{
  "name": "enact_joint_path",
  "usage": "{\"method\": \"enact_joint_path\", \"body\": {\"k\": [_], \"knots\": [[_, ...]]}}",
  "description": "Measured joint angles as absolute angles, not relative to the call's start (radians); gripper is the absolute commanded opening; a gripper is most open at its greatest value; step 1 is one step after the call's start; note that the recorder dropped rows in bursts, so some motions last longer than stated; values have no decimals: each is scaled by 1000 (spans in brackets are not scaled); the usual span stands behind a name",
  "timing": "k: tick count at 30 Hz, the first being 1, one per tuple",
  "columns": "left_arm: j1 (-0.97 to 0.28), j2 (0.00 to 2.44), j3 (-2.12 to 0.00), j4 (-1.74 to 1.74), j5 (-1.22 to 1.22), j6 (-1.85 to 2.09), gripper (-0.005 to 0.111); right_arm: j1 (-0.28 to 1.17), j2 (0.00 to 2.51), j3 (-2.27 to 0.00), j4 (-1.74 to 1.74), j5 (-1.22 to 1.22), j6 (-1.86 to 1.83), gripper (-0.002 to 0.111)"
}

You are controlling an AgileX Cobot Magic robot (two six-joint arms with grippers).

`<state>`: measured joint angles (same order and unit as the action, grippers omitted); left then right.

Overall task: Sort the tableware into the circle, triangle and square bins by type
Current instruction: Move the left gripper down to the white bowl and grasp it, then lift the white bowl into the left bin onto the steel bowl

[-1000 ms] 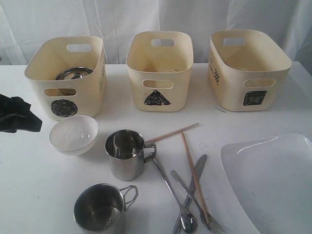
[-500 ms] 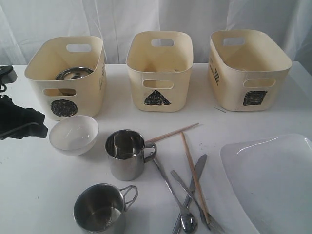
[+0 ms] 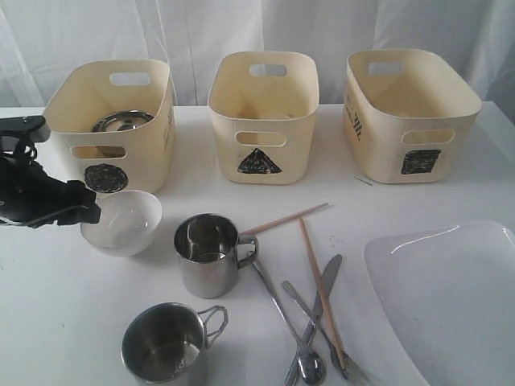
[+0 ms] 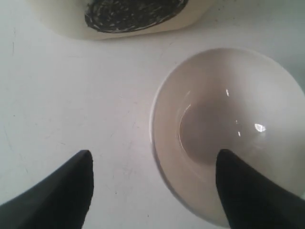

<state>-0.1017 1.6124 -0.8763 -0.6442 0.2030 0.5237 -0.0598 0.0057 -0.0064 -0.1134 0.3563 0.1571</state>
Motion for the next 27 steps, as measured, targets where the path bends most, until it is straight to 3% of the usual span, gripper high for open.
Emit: {"method": "enact_joint_path", "body": {"k": [12, 15, 18, 23, 24, 27], "knots": [[-106, 1788, -973, -660, 222, 531, 74, -60, 6, -6, -113, 356, 157, 0], [-106, 1817, -987, -660, 222, 531, 69, -60, 6, -6, -113, 356, 157, 0], [-106, 1837, -1001, -667, 226, 533, 52, -60, 6, -6, -113, 356, 162, 0], [-106, 1839, -1012, -692, 238, 533, 6, -60, 6, -6, -113, 356, 172, 0], [-106, 1839, -1012, -692, 240, 533, 0, -60, 6, -6, -113, 356, 172, 0], [-106, 1836, -1018, -706, 259, 532, 0, -60, 6, -6, -113, 356, 173, 0]]}}
